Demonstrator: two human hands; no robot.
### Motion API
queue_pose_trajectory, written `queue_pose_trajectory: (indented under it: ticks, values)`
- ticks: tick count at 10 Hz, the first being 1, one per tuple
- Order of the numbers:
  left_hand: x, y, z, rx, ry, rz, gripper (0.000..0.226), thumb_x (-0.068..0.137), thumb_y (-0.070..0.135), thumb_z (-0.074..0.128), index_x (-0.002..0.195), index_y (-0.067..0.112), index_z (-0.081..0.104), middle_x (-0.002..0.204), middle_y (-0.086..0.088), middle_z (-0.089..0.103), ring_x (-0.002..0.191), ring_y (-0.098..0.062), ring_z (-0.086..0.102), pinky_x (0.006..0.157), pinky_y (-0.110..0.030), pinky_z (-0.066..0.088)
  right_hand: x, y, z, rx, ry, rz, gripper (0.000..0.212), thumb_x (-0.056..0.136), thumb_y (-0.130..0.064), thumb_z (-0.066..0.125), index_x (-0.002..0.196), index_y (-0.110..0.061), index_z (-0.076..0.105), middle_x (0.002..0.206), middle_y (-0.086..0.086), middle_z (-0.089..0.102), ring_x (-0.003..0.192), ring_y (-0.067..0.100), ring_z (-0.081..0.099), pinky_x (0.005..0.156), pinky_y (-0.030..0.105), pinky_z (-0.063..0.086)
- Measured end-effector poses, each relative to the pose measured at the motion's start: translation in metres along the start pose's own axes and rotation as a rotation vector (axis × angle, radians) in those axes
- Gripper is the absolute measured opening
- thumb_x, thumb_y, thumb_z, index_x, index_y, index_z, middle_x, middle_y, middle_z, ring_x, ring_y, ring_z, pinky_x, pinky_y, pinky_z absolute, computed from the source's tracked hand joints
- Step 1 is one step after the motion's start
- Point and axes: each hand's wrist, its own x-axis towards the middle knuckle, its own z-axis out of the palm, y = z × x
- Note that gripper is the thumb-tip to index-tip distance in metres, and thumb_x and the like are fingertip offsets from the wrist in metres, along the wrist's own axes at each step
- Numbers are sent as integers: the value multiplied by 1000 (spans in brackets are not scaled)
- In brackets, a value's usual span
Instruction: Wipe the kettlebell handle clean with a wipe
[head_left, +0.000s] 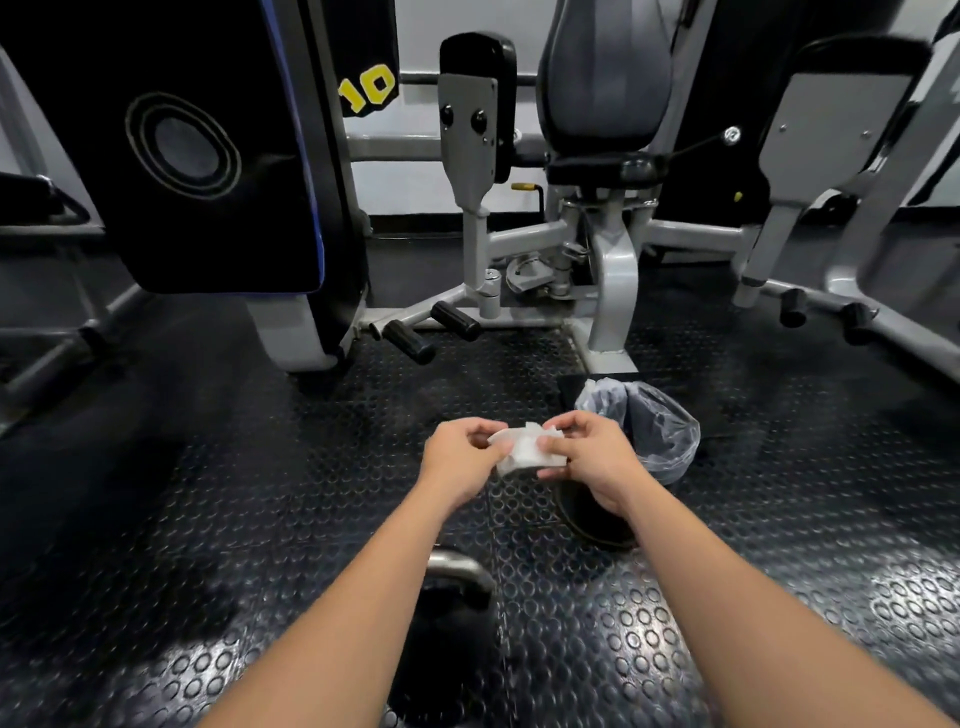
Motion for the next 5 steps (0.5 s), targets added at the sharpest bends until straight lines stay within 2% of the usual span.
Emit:
queue_pose_trajectory:
  ticks: [1,2,3,4,5]
  values:
    - [22,19,26,18,-19,26,26,94,20,82,120,25,79,98,9,77,102,-18,75,98,-37,61,21,-4,-26,-68,104,14,17,80,0,76,87,-6,62,94,21,67,78,29,70,57,37,58]
    - [47,40,58,43,-54,45,46,94,19,83,138,20,72,106,5,75,110,-16,73,107,-35,57,42,-11,-61,-211,216,-30,22,76,-5,81,75,-13,61,68,6,65,57,16,61,45,24,47]
    - [68,57,82,65,-105,66,58,94,25,83,149,20,64,136,0,71,126,-15,68,114,-32,51,69,-12,-100,-280,387,-55,22,72,-11,84,70,-16,62,63,-3,64,55,11,58,49,19,44]
    - [89,59,102,117,-134,79,58,96,31,81,150,22,62,145,0,67,130,-14,65,116,-33,49,99,2,-134,-249,465,-33,20,69,-13,83,70,-16,63,67,4,68,55,21,63,59,34,56]
    - [107,56,119,158,-139,76,54,97,37,79,147,22,65,142,1,70,128,-12,66,116,-35,50,121,26,-156,-288,435,78,18,75,-5,80,80,-11,64,86,14,71,68,25,70,65,39,61]
